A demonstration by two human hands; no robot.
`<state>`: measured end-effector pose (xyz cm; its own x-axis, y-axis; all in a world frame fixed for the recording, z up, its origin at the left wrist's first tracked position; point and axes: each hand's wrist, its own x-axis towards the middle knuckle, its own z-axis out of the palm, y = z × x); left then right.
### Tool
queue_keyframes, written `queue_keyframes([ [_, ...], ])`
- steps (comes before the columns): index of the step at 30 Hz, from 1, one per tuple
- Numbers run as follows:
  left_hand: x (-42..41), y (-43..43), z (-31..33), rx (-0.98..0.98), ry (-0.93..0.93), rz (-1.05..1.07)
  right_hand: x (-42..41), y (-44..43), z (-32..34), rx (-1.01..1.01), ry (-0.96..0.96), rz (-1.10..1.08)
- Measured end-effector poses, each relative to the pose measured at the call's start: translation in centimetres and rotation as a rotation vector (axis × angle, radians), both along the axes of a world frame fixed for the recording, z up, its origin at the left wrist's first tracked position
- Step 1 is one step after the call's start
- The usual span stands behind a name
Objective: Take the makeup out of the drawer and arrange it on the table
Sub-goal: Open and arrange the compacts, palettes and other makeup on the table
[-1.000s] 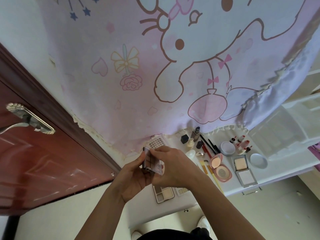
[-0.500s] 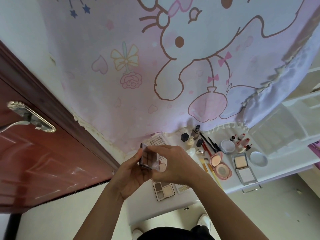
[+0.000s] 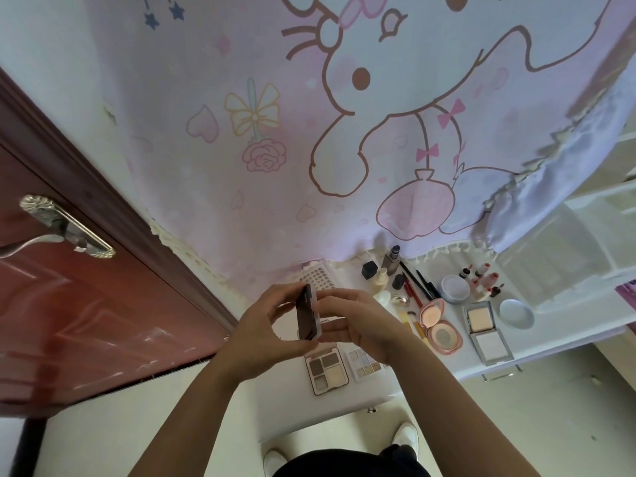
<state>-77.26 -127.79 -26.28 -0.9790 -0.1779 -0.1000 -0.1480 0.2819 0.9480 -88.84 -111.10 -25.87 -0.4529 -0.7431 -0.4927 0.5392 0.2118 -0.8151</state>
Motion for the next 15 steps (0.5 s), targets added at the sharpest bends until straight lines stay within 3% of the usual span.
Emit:
queue_keyframes([
  [7,0.1,1.1,0.5,0.096,0.045,0.011,0.0,0.7,0.1,-0.018,-0.053,0.037],
  [15,0.3,1.1,1.0,0.491,0.08,0.136,-0.1,1.6,0.1,-0.126,-0.173,-0.092],
])
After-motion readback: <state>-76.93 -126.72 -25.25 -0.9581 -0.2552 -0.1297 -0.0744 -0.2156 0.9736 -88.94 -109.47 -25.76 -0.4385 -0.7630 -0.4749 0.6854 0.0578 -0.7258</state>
